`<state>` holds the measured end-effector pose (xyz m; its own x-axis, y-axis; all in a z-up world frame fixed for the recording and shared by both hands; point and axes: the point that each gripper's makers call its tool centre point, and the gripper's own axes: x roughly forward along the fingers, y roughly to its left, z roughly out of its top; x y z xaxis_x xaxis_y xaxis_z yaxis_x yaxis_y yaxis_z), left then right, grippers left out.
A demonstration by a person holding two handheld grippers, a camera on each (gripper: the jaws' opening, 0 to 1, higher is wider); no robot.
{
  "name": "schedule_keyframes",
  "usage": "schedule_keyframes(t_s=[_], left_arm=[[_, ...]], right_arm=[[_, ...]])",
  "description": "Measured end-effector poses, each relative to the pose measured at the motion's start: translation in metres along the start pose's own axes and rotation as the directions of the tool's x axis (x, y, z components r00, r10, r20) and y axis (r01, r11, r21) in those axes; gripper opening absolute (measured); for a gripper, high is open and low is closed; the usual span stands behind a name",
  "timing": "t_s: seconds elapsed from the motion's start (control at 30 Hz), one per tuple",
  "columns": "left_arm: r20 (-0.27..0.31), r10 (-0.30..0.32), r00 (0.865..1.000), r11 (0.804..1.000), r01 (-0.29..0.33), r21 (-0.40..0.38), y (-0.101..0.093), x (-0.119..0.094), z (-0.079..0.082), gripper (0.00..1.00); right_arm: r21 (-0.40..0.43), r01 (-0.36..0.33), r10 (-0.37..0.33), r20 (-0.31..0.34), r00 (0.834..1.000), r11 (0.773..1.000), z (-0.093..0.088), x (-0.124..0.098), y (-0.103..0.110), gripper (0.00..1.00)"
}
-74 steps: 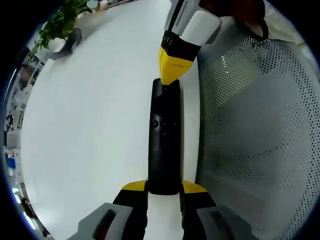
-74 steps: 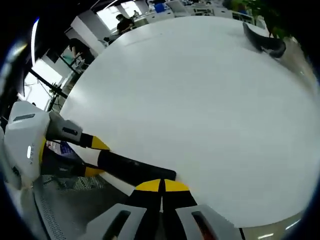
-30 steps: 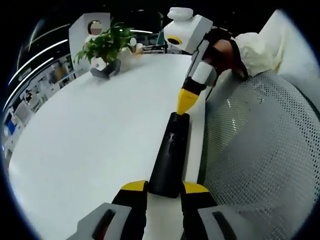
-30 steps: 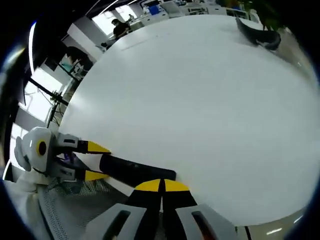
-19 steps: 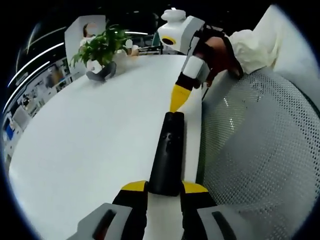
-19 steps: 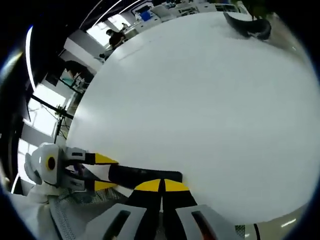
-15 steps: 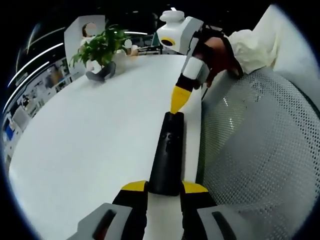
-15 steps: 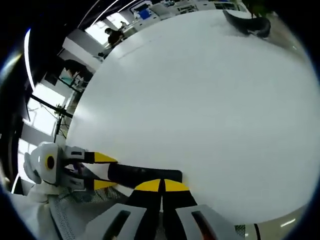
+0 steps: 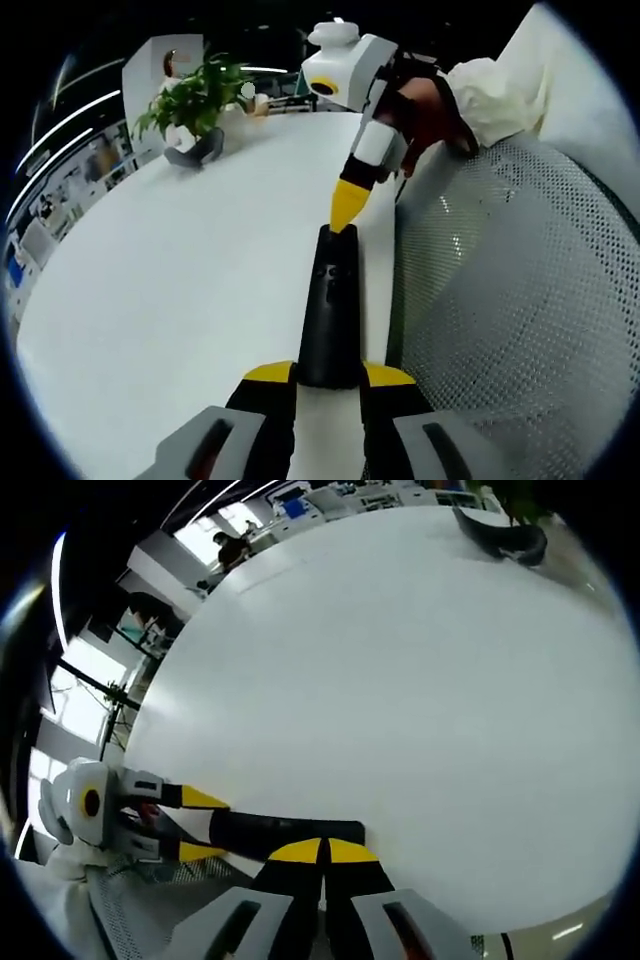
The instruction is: Press the specified remote control buttons in sequence, fully releasing each button before pressing the next.
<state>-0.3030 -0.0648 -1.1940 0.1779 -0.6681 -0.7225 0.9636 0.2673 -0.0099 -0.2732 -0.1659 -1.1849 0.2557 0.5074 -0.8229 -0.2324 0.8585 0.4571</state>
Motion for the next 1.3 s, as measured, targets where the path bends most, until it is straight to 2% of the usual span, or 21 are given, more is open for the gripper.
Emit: schedule_keyframes(t_s=[0.23,0.5,0.83,0.97,1.2,1.3], left_arm=[[0.014,0.006,1.0,1.0,-0.006,-0.002,0.0018,0.0017,0.0015,0.24],[0.022,0.009,1.0,1.0,-0.009,-0.004,0.0025,0.0028,0.0025,0.25],[0.028,0.011,1.0,1.0,-0.01,-0.005,0.0032,0.0038,0.0035,0.25],[0.031,0.011,0.999,1.0,-0.011,-0.006,0.0032,0.004,0.004,0.25],[0.036,0.012,0.999,1.0,-0.011,-0.006,0.0029,0.0039,0.0042,0.25],[0.035,0.011,0.999,1.0,-0.011,-0.005,0.0029,0.004,0.0041,0.25]], right_arm=[[-0.008,0.006,-0.006,-0.004,1.0,1.0,-0.0016,-0.0007,0.0015,0.0],[-0.11,0.056,-0.056,0.003,0.998,0.992,-0.0019,0.0009,0.0024,0.0],[-0.154,0.072,-0.072,0.009,0.997,0.985,-0.0017,0.0011,0.0011,0.0],[-0.143,0.067,-0.066,0.01,0.998,0.987,-0.0012,0.0007,0.0006,0.0],[0.001,0.002,-0.002,0.008,1.0,1.0,-0.0003,-0.0007,-0.0002,0.0],[0.011,-0.003,0.003,0.008,1.0,1.0,-0.0006,-0.0014,0.0004,0.0]])
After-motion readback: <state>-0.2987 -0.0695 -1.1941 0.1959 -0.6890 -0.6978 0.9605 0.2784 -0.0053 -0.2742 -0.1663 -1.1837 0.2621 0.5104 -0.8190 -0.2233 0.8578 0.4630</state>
